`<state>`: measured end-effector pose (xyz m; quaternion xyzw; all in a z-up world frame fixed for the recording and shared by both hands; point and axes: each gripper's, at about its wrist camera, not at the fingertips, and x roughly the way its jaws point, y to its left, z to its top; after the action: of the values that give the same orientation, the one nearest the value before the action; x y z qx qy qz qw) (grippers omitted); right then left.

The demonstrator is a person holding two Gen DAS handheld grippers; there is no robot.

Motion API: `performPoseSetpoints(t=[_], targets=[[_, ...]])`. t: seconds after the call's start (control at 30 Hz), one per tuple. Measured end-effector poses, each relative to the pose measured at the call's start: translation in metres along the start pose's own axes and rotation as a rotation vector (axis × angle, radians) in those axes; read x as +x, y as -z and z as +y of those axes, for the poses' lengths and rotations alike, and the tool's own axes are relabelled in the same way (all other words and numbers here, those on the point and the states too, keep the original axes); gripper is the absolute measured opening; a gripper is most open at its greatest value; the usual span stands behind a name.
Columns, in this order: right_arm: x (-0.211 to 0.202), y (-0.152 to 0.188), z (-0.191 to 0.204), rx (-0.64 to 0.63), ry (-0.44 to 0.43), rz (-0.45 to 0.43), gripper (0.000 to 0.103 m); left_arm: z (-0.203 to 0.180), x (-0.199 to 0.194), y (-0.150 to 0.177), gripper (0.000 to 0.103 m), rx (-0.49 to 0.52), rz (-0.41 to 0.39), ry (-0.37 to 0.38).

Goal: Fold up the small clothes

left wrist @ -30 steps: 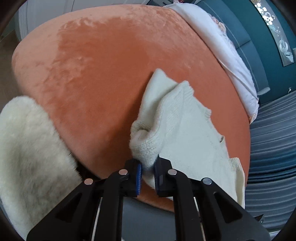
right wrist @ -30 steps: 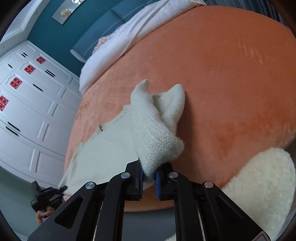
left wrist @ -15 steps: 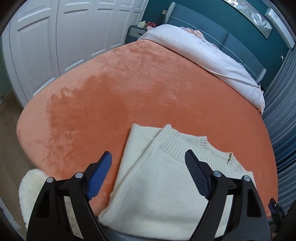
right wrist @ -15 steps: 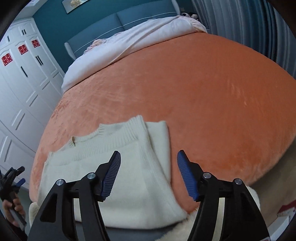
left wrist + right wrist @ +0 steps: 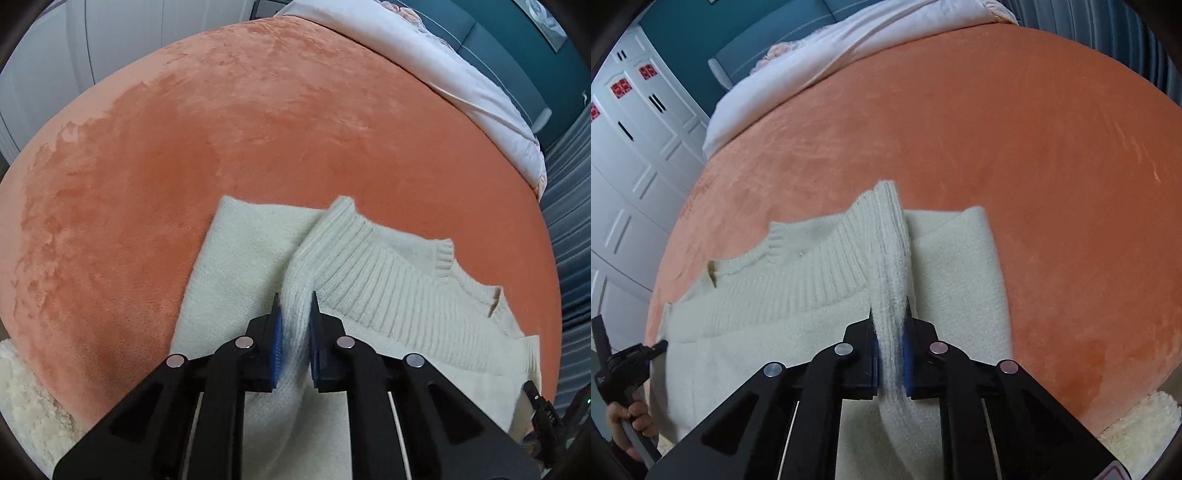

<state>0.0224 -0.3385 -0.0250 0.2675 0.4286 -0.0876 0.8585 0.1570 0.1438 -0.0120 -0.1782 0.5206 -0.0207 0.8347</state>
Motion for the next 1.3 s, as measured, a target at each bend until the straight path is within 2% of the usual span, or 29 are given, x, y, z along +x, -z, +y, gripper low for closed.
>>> performPoseSetpoints(t=[0.1,0.17,0.23,0.3,0.33,0.43,0.47,0.6,0.67,0.73,0.8,0.9,0.93,1.0,1.03,1.1,1.17,1.23,1.27,1.3], targets=[[-0.044,-0.012,0.000,0.017,-0.113,-0.127,0.009,-0.004,-0.031,-0.009,0.011,0.000,-0.084,0.048],[-0.062,-0.015,-0.005,0.032,-0.139,-0.179,0.009,-0.006,-0.033,-0.009,0.011,-0.003,-0.098,0.030],[-0.042,-0.013,-0.021,0.051,-0.098,-0.130,0.008,-0.007,-0.008,-0.007,0.011,0.023,-0.049,-0.030],[0.008,-0.004,-0.045,0.090,-0.023,0.036,0.009,-0.001,0.028,-0.001,0.012,0.014,0.027,-0.082],[0.023,0.002,-0.055,0.110,-0.015,0.095,0.008,0.001,0.031,0.003,0.012,0.004,0.016,-0.084],[0.008,0.001,-0.050,0.108,-0.014,0.052,0.012,-0.010,0.016,0.003,0.013,0.041,-0.014,-0.107],[-0.002,-0.001,-0.044,0.098,0.008,0.031,0.018,-0.013,0.006,0.002,0.014,0.050,-0.031,-0.097],[-0.057,0.001,-0.006,-0.056,0.110,-0.133,0.020,-0.027,-0.049,0.011,0.016,0.101,-0.136,-0.063],[-0.069,0.004,0.018,-0.115,0.051,-0.147,0.020,-0.038,-0.069,0.025,0.015,0.135,-0.174,-0.039],[-0.068,0.016,0.047,-0.182,-0.042,-0.109,0.020,-0.053,-0.071,0.041,0.015,0.184,-0.167,-0.014],[-0.051,0.036,0.075,-0.250,-0.115,-0.017,0.019,-0.062,-0.060,0.057,0.018,0.211,-0.125,0.002],[-0.002,0.076,0.099,-0.335,-0.116,0.138,0.020,-0.057,-0.017,0.076,0.018,0.203,0.023,-0.019],[0.018,0.088,0.102,-0.360,-0.086,0.195,0.020,-0.053,-0.014,0.080,0.018,0.189,0.017,-0.013],[0.017,0.094,0.108,-0.416,-0.052,0.144,0.018,-0.054,-0.018,0.081,0.018,0.219,-0.005,-0.012],[0.015,0.089,0.112,-0.427,-0.030,0.163,0.018,-0.054,-0.022,0.079,0.018,0.217,0.004,-0.013],[-0.006,0.078,0.117,-0.404,-0.077,0.137,0.018,-0.049,-0.038,0.072,0.018,0.171,-0.022,0.018],[-0.023,0.075,0.120,-0.406,-0.113,0.091,0.018,-0.046,-0.043,0.071,0.022,0.171,-0.055,0.002],[-0.014,0.083,0.120,-0.426,-0.105,0.116,0.018,-0.041,-0.028,0.073,0.024,0.179,-0.016,-0.037],[0.000,0.088,0.117,-0.438,-0.077,0.153,0.018,-0.036,-0.018,0.074,0.024,0.170,0.013,-0.045],[0.018,0.096,0.124,-0.445,-0.035,0.195,0.018,-0.032,-0.016,0.075,0.026,0.158,0.002,-0.037]])
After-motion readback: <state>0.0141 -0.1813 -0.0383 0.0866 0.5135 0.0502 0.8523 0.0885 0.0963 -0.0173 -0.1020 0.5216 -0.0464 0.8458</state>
